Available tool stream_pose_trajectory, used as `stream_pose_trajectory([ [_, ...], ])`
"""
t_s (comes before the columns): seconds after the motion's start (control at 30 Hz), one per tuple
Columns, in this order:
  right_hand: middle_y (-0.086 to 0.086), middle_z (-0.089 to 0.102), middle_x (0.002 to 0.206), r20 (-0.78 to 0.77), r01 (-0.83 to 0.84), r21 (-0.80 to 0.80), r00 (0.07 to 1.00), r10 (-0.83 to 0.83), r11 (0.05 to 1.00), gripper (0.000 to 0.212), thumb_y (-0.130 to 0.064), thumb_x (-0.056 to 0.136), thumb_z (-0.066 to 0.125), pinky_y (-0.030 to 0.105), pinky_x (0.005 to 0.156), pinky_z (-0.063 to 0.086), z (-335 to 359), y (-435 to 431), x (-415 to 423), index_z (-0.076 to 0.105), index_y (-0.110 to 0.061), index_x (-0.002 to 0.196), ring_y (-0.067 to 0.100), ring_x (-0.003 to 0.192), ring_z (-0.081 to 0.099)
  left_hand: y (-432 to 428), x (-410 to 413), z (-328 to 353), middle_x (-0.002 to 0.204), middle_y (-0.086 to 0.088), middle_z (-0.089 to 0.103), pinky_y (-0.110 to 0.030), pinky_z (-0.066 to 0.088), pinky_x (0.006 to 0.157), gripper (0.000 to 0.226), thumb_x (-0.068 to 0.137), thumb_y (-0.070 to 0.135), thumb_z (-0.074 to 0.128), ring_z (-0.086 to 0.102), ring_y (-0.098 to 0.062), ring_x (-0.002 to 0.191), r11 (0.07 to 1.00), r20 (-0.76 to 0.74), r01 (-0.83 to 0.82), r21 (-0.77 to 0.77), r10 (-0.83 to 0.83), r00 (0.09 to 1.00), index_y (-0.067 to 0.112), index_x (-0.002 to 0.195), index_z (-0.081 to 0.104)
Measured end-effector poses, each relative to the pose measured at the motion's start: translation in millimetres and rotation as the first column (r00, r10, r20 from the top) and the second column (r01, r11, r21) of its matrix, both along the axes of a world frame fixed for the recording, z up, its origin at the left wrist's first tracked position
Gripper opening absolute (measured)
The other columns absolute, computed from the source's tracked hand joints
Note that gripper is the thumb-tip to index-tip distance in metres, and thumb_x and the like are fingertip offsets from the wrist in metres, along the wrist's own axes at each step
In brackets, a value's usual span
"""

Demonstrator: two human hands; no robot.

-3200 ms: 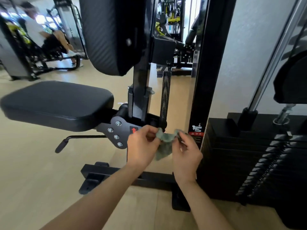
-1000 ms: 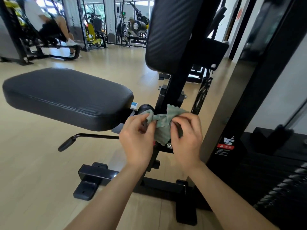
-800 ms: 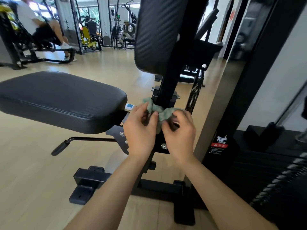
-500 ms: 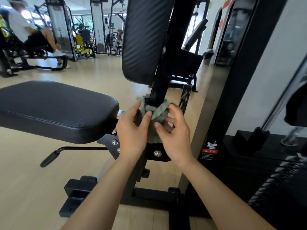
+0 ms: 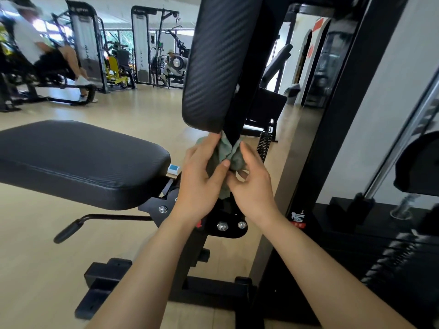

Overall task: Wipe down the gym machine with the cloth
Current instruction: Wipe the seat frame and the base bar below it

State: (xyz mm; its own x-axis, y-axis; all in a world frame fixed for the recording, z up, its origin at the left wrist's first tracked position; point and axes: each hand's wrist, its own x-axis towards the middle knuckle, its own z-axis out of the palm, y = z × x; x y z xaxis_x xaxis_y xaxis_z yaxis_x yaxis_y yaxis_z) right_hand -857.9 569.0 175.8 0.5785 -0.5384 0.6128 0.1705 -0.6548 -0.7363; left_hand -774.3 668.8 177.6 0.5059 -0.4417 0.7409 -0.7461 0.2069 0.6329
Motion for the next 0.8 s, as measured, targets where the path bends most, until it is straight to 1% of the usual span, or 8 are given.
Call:
stream_pose_trajectory([
  [0.1,-0.011,0.041,0.154,-0.059,-0.088,0.012,0.994,0.088,0.996,0.081,-0.003,0.093,0.066,0.038,0.109,0.049,-10,-2,-7,0.028,-0.036,0.157,0.005,0.136,0.046,3,5,-5,0.141,0.025,0.051,-0.025,0.038,0.112,0.062,0.096,0.011,0.061,0.047,-0.007,0.133,0.999,0.014,0.035,0.009,-0.035,0.999,0.024,0.153,0.041],
  [0.23,-0.020,0.005,0.167,-0.123,-0.156,-0.074,0.982,0.146,0.985,0.085,0.006,0.092,0.064,0.037,0.117,0.039,-36,6,-16,0.023,-0.026,0.159,0.006,0.153,0.019,9,9,-18,0.142,0.009,0.057,-0.041,0.046,0.109,0.054,0.094,0.021,0.068,0.052,-0.012,0.130,0.995,0.031,-0.087,0.046,0.085,0.996,0.020,0.146,0.053],
  [0.3,-0.024,-0.005,0.166,-0.177,-0.142,-0.141,0.977,0.116,0.980,0.084,0.005,0.092,0.064,0.027,0.121,0.028,-48,11,-20,0.023,-0.026,0.159,-0.003,0.151,0.011,11,9,-27,0.139,0.008,0.059,-0.038,0.050,0.105,0.050,0.093,0.023,0.073,0.055,-0.008,0.127,0.992,0.002,-0.125,0.032,0.125,0.992,0.018,0.141,0.059],
  [0.4,-0.025,-0.010,0.165,-0.256,-0.076,-0.258,0.967,0.008,0.963,0.081,-0.002,0.095,0.063,0.007,0.112,0.021,-62,13,-25,0.021,-0.029,0.158,-0.021,0.142,0.010,16,10,-40,0.120,0.011,0.064,-0.033,0.055,0.092,0.040,0.090,0.021,0.077,0.064,-0.008,0.107,0.975,0.013,-0.215,0.050,0.215,0.977,0.017,0.128,0.065],
  [0.5,-0.014,0.003,0.168,-0.338,-0.037,-0.374,0.936,-0.099,0.927,0.074,-0.009,0.098,0.060,0.019,0.112,0.030,-81,11,-28,0.022,-0.029,0.159,0.000,0.145,0.028,19,13,-52,0.108,0.006,0.066,-0.039,0.058,0.081,0.024,0.087,0.017,0.078,0.066,-0.015,0.095,0.943,0.137,-0.318,0.093,0.305,0.943,0.016,0.110,0.070],
  [0.6,0.001,0.035,0.162,-0.358,0.010,-0.454,0.913,-0.193,0.891,0.062,-0.012,0.098,0.062,0.033,0.115,0.035,-93,11,-32,0.038,-0.021,0.154,0.023,0.142,0.043,19,14,-63,0.112,-0.005,0.068,-0.027,0.052,0.079,0.017,0.084,0.013,0.081,0.067,-0.021,0.100,0.908,0.275,-0.407,0.095,0.369,0.888,0.010,0.100,0.076],
  [0.7,0.010,0.066,0.133,-0.213,0.095,-0.588,0.940,-0.267,0.804,0.050,-0.005,0.085,0.077,0.038,0.099,0.052,-95,9,-36,0.065,-0.010,0.132,0.028,0.116,0.066,23,14,-69,0.102,-0.008,0.067,-0.023,0.049,0.074,0.011,0.080,0.008,0.084,0.067,-0.023,0.092,0.903,0.362,-0.422,0.079,0.368,0.856,0.005,0.089,0.077],
  [0.8,0.008,0.076,0.103,-0.056,0.184,-0.683,0.952,-0.302,0.707,0.031,-0.004,0.075,0.086,0.039,0.080,0.060,-94,1,-44,0.079,-0.008,0.105,0.025,0.090,0.071,29,13,-76,0.092,-0.003,0.069,-0.019,0.041,0.074,0.009,0.081,0.007,0.082,0.062,-0.022,0.085,0.920,0.443,-0.370,0.130,0.280,0.852,0.010,0.084,0.074],
])
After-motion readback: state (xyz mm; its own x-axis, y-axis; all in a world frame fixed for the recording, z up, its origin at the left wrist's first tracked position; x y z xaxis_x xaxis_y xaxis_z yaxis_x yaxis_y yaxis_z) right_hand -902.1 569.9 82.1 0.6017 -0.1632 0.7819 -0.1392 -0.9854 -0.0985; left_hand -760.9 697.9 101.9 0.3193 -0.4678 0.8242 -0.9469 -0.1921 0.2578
